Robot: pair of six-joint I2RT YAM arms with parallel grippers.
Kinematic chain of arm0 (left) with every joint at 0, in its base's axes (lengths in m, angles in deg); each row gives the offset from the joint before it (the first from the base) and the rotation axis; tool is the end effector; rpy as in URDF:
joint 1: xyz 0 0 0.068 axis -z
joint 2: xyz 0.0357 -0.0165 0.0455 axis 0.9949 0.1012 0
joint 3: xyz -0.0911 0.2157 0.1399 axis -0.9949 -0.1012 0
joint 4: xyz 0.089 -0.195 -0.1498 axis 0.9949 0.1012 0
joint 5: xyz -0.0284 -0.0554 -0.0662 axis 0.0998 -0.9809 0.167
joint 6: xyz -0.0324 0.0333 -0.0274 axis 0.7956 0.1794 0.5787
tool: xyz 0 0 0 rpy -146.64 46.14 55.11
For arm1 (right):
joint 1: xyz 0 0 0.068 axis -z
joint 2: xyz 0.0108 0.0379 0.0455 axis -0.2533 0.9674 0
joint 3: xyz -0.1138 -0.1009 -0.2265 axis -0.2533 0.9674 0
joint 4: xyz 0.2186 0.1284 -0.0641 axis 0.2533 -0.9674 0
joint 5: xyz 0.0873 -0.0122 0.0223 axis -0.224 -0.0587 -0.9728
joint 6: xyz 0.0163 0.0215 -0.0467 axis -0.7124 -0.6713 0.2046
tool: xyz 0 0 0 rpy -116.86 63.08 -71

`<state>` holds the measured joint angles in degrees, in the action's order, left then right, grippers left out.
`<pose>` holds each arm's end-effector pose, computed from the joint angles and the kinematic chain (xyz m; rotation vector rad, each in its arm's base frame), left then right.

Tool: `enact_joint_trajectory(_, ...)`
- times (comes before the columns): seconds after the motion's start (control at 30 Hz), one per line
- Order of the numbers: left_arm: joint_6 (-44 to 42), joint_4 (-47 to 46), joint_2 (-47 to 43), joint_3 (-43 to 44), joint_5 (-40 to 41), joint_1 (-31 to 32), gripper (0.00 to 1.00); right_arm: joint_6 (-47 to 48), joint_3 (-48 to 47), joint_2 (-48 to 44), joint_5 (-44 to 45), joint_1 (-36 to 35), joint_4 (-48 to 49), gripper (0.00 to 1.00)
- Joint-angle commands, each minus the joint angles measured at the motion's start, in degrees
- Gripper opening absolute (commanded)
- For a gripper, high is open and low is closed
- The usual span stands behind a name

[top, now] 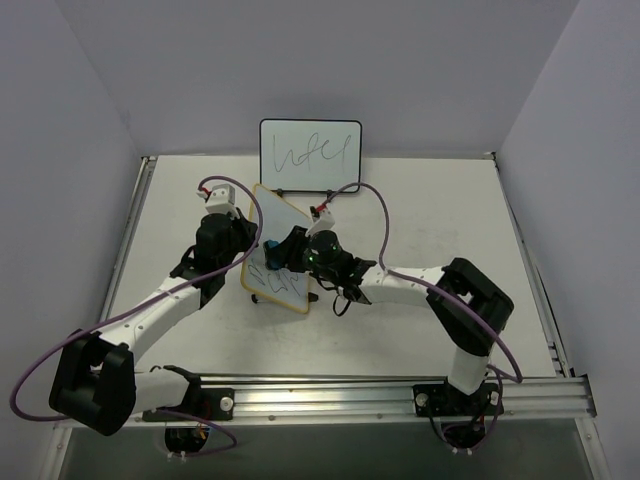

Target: Erase the whiteboard

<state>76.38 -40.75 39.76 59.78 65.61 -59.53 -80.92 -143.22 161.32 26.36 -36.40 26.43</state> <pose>0.2593 -0.1112 0.2564 -0.1604 1.9202 -0.4047 0.2487 0.3096 0.2251 -0.0381 1.8481 1.3244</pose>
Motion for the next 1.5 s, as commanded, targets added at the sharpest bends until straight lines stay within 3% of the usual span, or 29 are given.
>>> enact_joint_trajectory(0.0, -6.09, 9.75, 2.24, -2.32, -3.47, 3.37, 0.02, -1.33, 5.99, 2.35, -6.92, -0.53, -3.91, 0.0)
enact_joint_trajectory(0.33, -6.18, 9.49, 1.62, -2.84, -3.03, 3.63, 0.02, -3.7, 17.41, 6.3, -7.18, 3.08, 4.09, 0.0)
enact_joint_trajectory(0.57, -6.18, 9.58, 1.97, -2.67, -2.76, 3.9, 0.02, -4.67, 20.41, 10.44, -7.53, 3.78, 8.75, 0.0)
enact_joint_trajectory(0.83, -6.09, 9.93, 2.06, -2.41, -2.24, 3.99, 0.02, -3.44, 22.34, 8.16, -6.74, 3.17, 8.14, 0.0)
enact_joint_trajectory(1.47, -1.26, 7.65, 1.1, -4.6, -2.5, 3.99, 0.02, -6.6, 26.04, 0.86, -1.82, -7.46, 11.3, 0.0)
